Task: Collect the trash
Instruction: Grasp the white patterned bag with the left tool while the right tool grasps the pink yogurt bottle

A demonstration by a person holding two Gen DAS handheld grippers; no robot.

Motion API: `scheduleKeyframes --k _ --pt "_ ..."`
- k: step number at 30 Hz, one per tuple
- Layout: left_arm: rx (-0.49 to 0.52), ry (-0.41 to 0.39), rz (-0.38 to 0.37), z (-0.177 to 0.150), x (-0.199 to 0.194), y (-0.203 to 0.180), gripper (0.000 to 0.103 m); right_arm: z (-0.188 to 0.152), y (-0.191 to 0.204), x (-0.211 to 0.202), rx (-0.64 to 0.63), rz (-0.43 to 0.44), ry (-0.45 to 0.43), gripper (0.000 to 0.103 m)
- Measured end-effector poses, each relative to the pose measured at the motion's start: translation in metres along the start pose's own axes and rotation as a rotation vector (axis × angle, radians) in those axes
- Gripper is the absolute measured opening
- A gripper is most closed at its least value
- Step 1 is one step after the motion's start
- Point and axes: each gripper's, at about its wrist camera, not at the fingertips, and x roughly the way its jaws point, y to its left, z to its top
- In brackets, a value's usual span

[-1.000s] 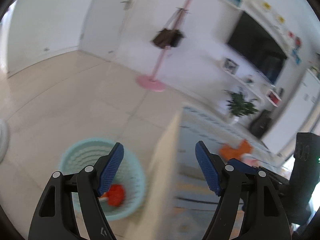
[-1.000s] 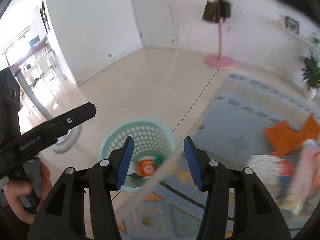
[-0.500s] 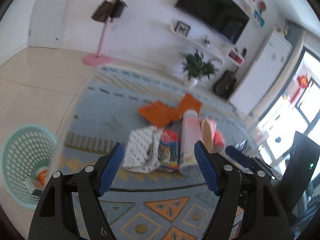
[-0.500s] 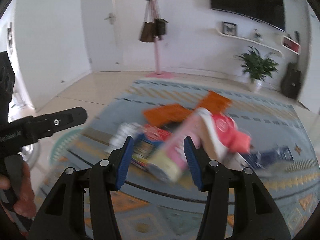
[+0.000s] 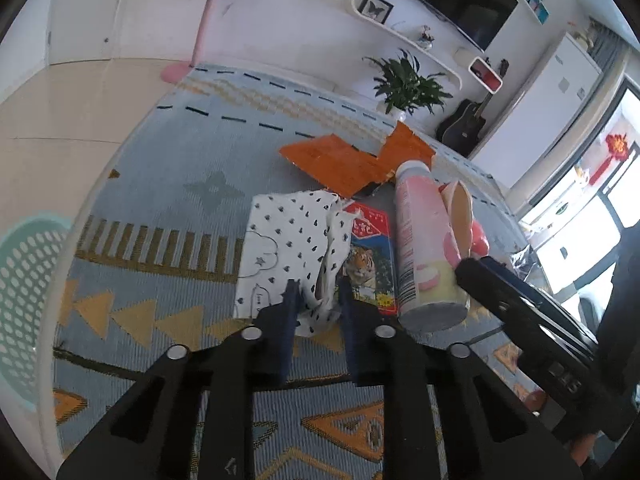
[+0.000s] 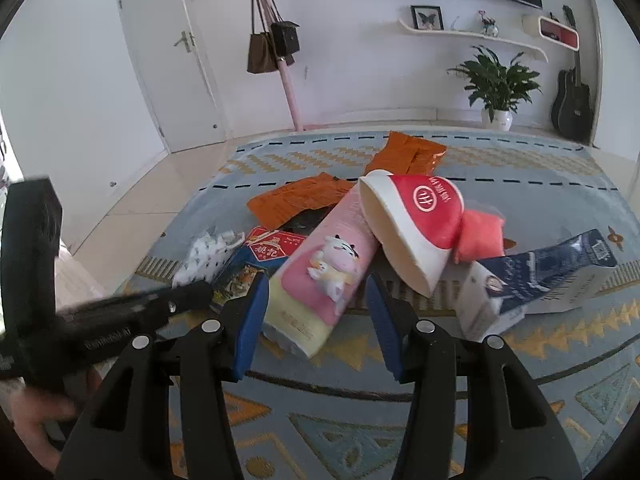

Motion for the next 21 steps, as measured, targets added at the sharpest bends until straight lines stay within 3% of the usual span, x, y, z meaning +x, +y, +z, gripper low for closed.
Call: scheduleKeyframes --k 6,13,17,21 --pt "0.003 -0.041 0.019 0.005 -0.016 -0.001 0.008 0.012 0.001 0.024 0.061 -0.03 0.073 0.05" --pt "-0.019 -0.081 0.0 0.008 -0.032 -0.002 0.008 0.021 -0.002 0.043 0.143 -0.08 0.157 0.061" --pt "-0.012 -0.112 -0.007 0.011 -0.043 -0.002 0.008 0.023 -0.003 0.054 0.169 -0.082 0.199 0.061" --pt "0.002 -0.123 0.036 0.012 -0.045 -0.002 0.008 0.022 -0.002 0.058 0.173 -0.075 0.214 0.06"
